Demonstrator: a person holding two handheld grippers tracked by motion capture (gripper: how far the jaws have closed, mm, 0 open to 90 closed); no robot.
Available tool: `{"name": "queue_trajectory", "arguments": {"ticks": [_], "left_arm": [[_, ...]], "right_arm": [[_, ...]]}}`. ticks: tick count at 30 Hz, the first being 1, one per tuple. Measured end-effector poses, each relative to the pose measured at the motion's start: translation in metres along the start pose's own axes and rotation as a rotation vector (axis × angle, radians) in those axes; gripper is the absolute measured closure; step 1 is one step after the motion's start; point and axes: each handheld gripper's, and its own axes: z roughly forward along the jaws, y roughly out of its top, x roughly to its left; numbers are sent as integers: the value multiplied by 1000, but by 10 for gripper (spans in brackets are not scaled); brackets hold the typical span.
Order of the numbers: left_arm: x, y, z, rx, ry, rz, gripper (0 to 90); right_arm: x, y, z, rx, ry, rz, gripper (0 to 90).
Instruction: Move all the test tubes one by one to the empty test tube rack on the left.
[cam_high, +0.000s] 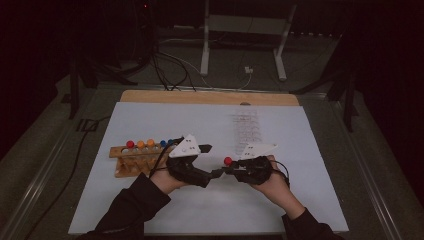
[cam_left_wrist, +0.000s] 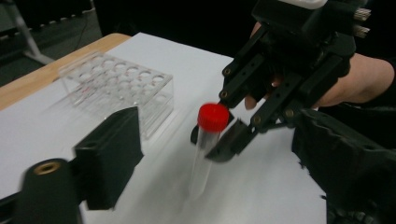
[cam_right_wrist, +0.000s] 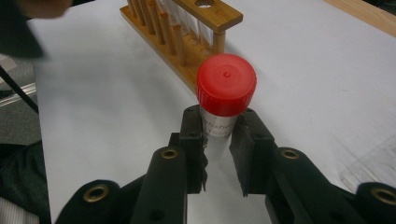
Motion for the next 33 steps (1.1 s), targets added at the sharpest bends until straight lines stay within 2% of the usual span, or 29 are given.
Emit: {"name": "queue_trajectory", "arguments": {"ticks": [2, 7, 10, 17, 21, 24, 29, 30, 33], "left_arm": [[0, 2, 7, 2, -10, 5, 246], [3, 3, 21, 5, -10, 6, 418], [5, 1, 26, 21, 1, 14, 502], [6, -1, 33, 39, -15, 28, 605], [5, -1, 34, 39, -35, 38, 700], [4, -1, 33, 41, -24, 57, 714], [4, 0, 32, 43, -12, 66, 720], [4, 1, 31, 43, -3, 67, 721], [7, 2, 27, 39, 8, 60, 721]], "right_arm": [[0, 0, -1, -1, -1, 0, 751], [1, 1, -2, -7, -1, 1, 751], [1, 1, -4, -12, 1, 0, 751], [1, 1, -4, -8, 0, 4, 751], [0, 1, -4, -9, -6, 4, 751], [0, 1, -4, -10, -6, 3, 751], [-1, 1, -4, -17, -5, 5, 744], [-1, 1, -4, -22, -1, 8, 727], [-2, 1, -6, -33, -1, 19, 546]]}}
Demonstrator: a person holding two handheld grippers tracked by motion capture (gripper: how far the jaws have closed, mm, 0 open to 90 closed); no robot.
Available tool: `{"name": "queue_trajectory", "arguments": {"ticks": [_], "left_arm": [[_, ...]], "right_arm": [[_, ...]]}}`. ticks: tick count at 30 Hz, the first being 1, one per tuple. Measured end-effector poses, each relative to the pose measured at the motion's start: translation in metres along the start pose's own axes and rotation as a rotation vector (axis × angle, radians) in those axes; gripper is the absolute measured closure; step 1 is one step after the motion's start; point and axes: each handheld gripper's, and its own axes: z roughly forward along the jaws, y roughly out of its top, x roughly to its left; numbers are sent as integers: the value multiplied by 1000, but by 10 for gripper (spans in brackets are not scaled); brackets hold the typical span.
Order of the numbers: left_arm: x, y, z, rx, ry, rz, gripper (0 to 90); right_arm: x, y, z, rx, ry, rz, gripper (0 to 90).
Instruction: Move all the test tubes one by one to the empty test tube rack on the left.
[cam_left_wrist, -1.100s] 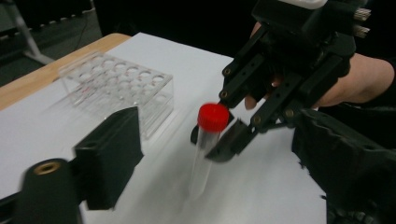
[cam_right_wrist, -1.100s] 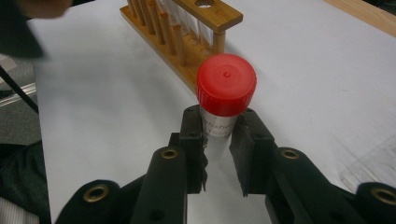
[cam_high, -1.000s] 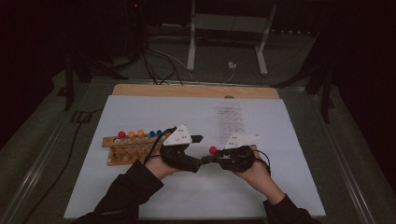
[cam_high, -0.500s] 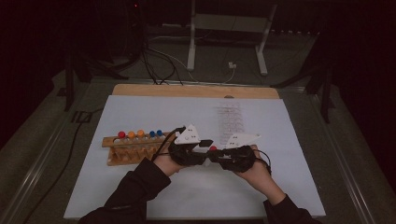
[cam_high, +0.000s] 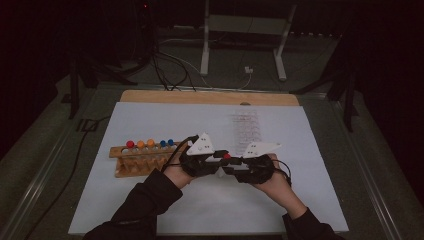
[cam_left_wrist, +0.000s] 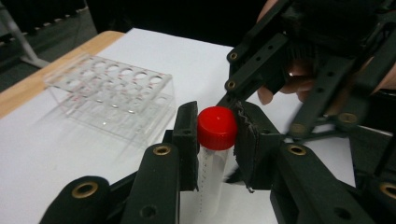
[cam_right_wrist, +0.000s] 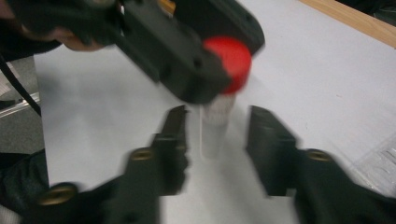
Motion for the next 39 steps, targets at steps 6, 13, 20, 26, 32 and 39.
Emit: {"name": "queue_trajectory", "arguments": {"ticks": [6, 13, 20, 26, 32, 39], "left_arm": [[3, 3, -15, -7, 20, -8, 721], [4, 7, -44, -14, 52, -11, 721], [8, 4, -78, -10, 104, -28, 721], [12, -6, -112, 3, 168, -45, 721], [15, -19, -149, 4, 256, -67, 721], [23, -39, -193, 0, 373, -113, 720]], "right_arm": [[-2, -2, -4, -14, -32, 13, 310], [-1, -6, -4, -34, -44, 33, 65], [-4, -7, -7, -71, -44, 56, 0], [-6, -7, -9, -79, -51, 51, 0], [-5, -7, -9, -80, -51, 38, 0], [-3, -6, -10, -77, -57, 23, 0]]}}
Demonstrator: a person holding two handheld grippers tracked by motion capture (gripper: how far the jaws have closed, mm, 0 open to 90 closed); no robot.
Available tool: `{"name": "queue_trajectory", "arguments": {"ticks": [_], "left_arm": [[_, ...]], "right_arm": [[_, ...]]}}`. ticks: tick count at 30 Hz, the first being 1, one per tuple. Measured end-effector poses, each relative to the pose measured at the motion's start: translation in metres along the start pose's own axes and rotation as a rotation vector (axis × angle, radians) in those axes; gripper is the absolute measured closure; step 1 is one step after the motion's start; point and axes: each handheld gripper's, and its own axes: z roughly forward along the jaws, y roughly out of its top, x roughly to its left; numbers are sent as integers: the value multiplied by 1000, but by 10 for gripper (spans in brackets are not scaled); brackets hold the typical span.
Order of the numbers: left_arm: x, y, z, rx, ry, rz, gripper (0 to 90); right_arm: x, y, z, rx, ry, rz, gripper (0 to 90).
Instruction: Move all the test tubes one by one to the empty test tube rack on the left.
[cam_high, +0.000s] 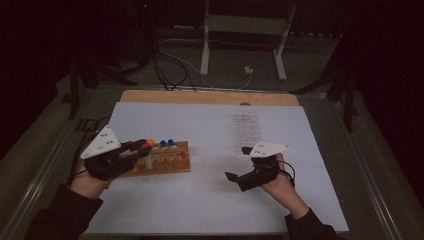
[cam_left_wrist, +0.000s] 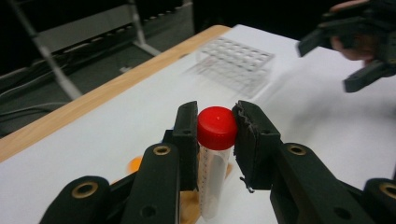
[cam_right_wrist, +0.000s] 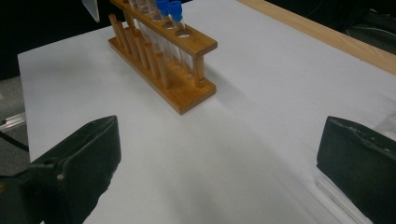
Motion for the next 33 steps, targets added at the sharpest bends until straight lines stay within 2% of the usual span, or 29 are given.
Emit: {"name": "queue_trajectory", "arguments": {"ticks": [4, 7, 11, 17, 23, 29, 33], "left_arm": [[16, -7, -14, -2, 78, -20, 721], [31, -14, -18, -13, 127, -52, 721], [46, -23, -13, -13, 194, -73, 721], [62, -36, 4, -32, 262, -108, 721], [69, -53, 19, -5, 261, -155, 720], [71, -72, 26, 9, 253, -204, 720], [70, -83, 31, 26, 252, -217, 719]], "right_arm": [[1, 0, 0, -1, -1, -6, 0], [0, 0, 0, -3, 1, -9, 0], [1, 1, -1, -4, -2, -15, 0], [0, 0, -1, -3, -5, -15, 0], [0, 0, -1, 6, -8, -15, 0], [-2, 0, -2, 3, -7, -13, 0], [-2, 0, -3, 2, -6, -12, 0]]}}
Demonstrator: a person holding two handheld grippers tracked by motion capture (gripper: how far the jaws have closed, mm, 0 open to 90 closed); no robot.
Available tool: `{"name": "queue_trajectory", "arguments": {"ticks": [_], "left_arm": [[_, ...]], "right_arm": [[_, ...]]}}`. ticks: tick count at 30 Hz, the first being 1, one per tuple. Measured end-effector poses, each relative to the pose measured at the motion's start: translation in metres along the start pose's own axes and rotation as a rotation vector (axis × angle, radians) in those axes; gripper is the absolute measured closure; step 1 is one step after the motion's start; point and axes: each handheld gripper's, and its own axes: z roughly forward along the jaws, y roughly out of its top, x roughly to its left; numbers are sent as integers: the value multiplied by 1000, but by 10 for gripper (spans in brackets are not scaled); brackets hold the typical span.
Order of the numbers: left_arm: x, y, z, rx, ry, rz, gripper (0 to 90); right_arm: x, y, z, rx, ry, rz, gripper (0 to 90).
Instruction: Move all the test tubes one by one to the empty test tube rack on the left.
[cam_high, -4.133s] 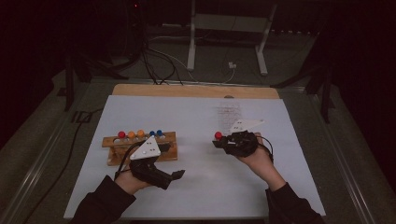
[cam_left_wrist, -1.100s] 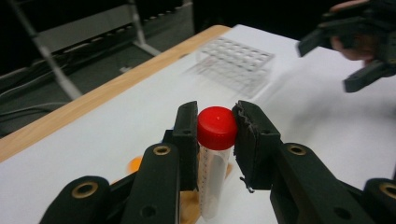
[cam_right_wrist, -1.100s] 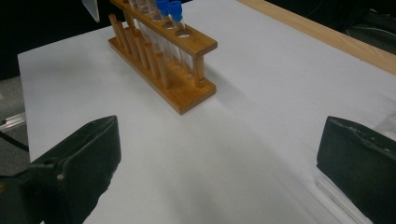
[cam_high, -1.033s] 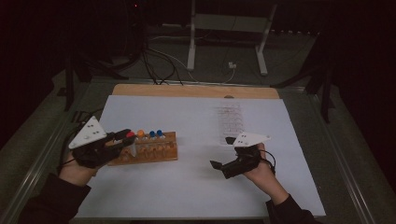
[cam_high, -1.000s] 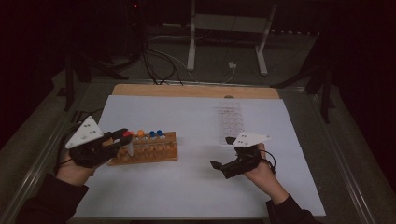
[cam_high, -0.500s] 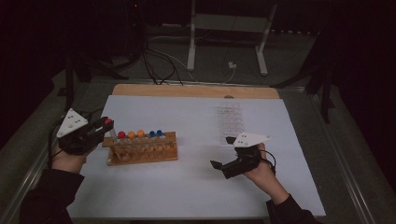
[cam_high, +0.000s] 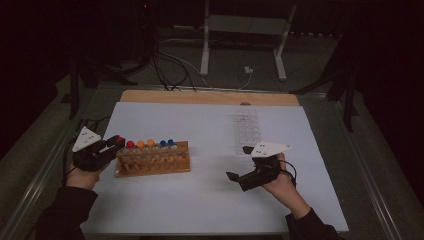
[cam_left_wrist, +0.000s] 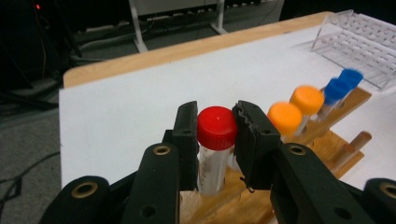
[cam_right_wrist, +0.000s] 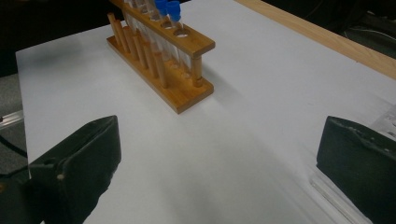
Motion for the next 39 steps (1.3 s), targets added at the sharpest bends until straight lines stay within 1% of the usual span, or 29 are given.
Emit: {"name": "queue_trajectory", "arguments": {"ticks": [2, 4, 9, 10, 11, 12, 13, 14, 15, 17, 18, 19, 20, 21, 22, 24, 25, 26, 27, 28, 29, 32, 34, 35, 38, 39], "left_arm": [[0, -4, 2, 0, -4, -16, 719], [0, -7, 2, 12, -10, -19, 717], [2, -4, 0, 46, -8, -24, 711], [2, -4, -2, 41, -17, -25, 702], [1, -3, -4, 34, -23, -26, 663], [0, -2, -7, 39, -33, -19, 610], [-3, -1, -10, 41, -26, 0, 544], [-6, 0, -13, 44, -20, 7, 472], [-8, 0, -17, 37, -41, 3, 412], [-14, 1, -25, 20, -66, -4, 337], [-17, 1, -28, 11, -95, -9, 288], [-21, 2, -32, 0, -116, -9, 242], [-26, 2, -34, -5, -136, -2, 198], [-32, 2, -37, -10, -167, 5, 156], [-37, 2, -39, -18, -186, 11, 142], [-48, 3, -41, -28, -245, 18, 80], [-53, 3, -42, -31, -277, 26, 72], [-57, 3, -41, -38, -321, 32, 33], [-62, 3, -41, -37, -342, 38, 17], [-68, 2, -39, -35, -348, 41, 17], [-73, 1, -38, -37, -366, 51, 17], [-86, -5, -32, -36, -413, 62, 17], [-93, -10, -26, -29, -422, 74, 17], [-96, -13, -22, -24, -429, 73, 17], [-103, -21, -13, 0, -441, 88, 17], [-105, -23, -10, 6, -450, 85, 17]], "right_arm": [[0, 0, 0, -1, -1, 0, 0], [-1, 0, -1, -3, 2, 4, 0], [-1, -1, -1, 2, 8, 6, 0], [-1, -1, 0, 4, 9, 6, 0], [-1, -1, 0, 6, 9, 5, 0], [-1, -1, 0, 7, 10, 3, 0], [-1, -1, -1, 7, 13, 3, 0], [-1, -1, -1, 8, 12, 2, 0], [-1, -1, -1, 7, 11, 1, 0], [0, -2, -2, 6, 12, 1, 0], [0, -2, -3, 5, 12, 2, 0], [0, -2, -3, 4, 13, 2, 0], [0, -2, -3, 5, 11, -1, 0], [0, -3, -3, 4, 9, -1, 0], [0, -3, -3, 4, 11, 3, 0], [0, -3, -3, 6, 12, 4, 0], [0, -4, -3, 6, 11, 4, 0], [0, -4, -3, 5, 11, 7, 0], [0, -5, -3, 7, 11, 6, 0], [0, -5, -3, 7, 9, 9, 0], [0, -5, -4, 6, 9, 9, 0], [0, -5, -4, 3, 9, 4, 0], [0, -5, -4, 3, 9, 2, 0], [0, -5, -4, 3, 9, 4, 0], [-2, -6, -3, 4, 11, 10, 0], [-2, -6, -3, 3, 10, 10, 0]]}}
